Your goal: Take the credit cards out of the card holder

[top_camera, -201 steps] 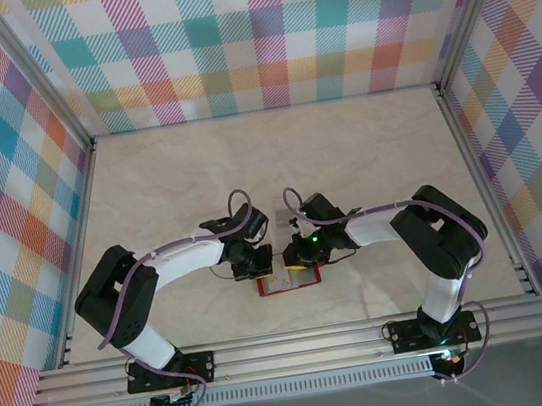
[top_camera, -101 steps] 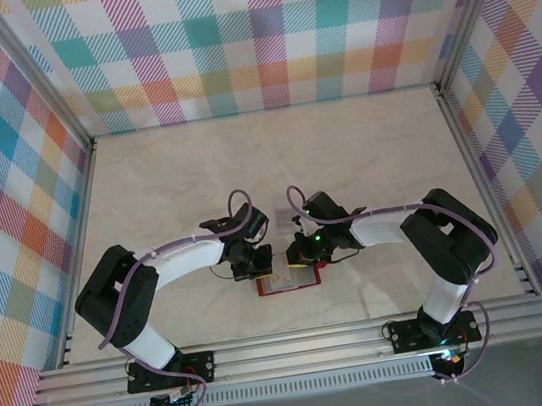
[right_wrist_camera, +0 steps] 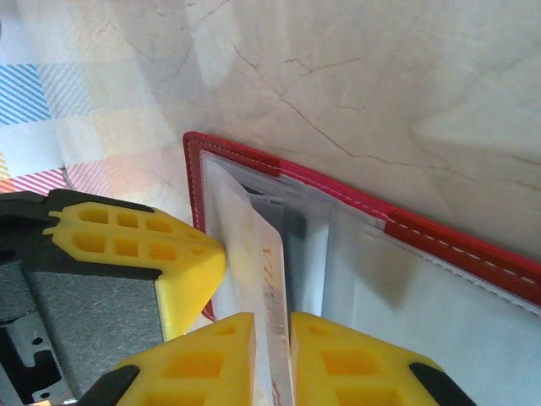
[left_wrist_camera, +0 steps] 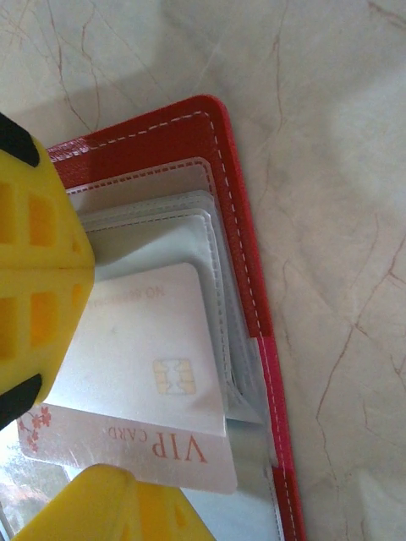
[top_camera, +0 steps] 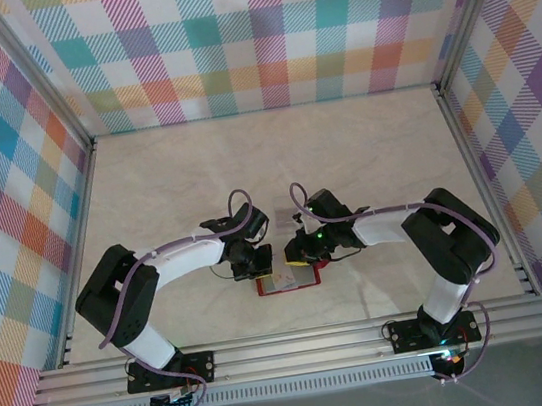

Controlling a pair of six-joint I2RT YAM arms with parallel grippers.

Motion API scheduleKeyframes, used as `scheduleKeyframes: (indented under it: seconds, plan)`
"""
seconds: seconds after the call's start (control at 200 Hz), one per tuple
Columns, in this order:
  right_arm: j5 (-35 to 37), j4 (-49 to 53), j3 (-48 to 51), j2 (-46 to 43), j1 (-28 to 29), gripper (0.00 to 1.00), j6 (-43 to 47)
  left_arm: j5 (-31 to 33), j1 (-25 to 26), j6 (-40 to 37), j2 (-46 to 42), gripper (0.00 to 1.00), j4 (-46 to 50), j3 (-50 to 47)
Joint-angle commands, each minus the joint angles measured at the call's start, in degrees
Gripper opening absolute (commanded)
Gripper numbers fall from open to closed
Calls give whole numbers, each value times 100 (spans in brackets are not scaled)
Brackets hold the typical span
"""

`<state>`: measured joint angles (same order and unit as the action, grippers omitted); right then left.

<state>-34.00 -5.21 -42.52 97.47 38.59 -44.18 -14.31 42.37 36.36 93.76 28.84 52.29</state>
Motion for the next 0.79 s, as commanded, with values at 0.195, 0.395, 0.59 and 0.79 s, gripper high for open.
scheduleKeyframes:
  seconds: [0.195, 0.395, 0.59, 0.79]
  plan:
    - [-364, -365, 28, 281, -34, 17, -81, 156, 51, -100, 151, 1, 319, 18]
    - [-423, -428, 57, 293, -37, 13, -108, 157, 60, -100, 152, 1, 306, -6]
    - [-198, -90, 49, 119, -33, 8, 30, 168, 55, -94, 139, 1, 310, -9]
    - [448, 906, -78, -333, -36, 5, 487, 191, 56, -78, 55, 2, 246, -54]
